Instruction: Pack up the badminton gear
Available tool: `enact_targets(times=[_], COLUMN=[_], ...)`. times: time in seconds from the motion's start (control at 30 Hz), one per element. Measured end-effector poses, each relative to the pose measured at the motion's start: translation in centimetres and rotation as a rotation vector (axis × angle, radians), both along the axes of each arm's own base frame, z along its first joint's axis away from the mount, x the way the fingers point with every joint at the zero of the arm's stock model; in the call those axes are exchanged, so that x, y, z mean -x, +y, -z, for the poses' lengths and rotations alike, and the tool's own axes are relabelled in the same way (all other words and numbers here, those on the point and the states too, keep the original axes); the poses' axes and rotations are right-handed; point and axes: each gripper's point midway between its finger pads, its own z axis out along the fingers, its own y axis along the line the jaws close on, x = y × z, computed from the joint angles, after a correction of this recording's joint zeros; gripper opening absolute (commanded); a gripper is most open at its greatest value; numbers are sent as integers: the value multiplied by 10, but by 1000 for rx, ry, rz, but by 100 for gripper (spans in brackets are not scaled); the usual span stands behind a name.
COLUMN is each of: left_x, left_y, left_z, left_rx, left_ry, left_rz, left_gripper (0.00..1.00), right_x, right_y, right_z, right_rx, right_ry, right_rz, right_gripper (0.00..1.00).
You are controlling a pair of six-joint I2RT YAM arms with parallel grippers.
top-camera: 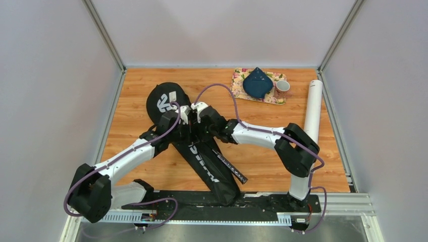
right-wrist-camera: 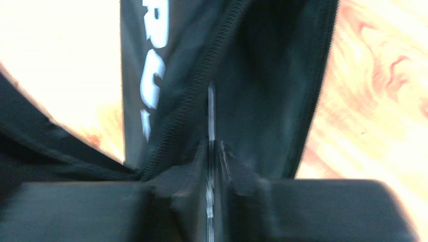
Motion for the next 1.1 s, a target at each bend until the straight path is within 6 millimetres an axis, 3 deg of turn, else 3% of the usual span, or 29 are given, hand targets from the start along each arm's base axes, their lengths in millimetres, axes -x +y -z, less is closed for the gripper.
enact_targets(times=[0.17, 0.33, 0.43, 0.67, 0.73, 0.83, 1.0, 1.03, 1.1], left_x=[8, 8, 2, -4, -5, -6, -8, -7, -7], left_y=[-13, -19, -19, -21, -21, -22, -25, -25, -25], left_z=[-2, -8, -11, -15, -16, -19, -24, -23, -24], left_rx=[-24, -32, -47, -56, -54, -50, -38, -37, -32], left_ry=[-45, -83, -105, -125, -127, -129, -134, -132, -129], left_rz=[81, 119, 116, 120, 121, 122, 125, 125, 125], left_gripper=[0, 0, 0, 0, 0, 0, 0, 0, 0], right_x=[-8, 21, 42, 66, 78, 95, 118, 120, 132], right_y=[-14, -40, -63, -101, -105, -114, -120, -117, -104], right_z=[14, 27, 18, -34, -32, -12, 9, 9, 10], right_rx=[-117, -159, -187, -264, -266, -239, -208, -209, -212], right_ry=[170, 338, 399, 353, 362, 417, 488, 488, 491], right_rz=[2, -35, -60, -125, -155, -165, -177, -190, -238], right_gripper=[46, 52, 54, 55, 55, 56, 44, 33, 21])
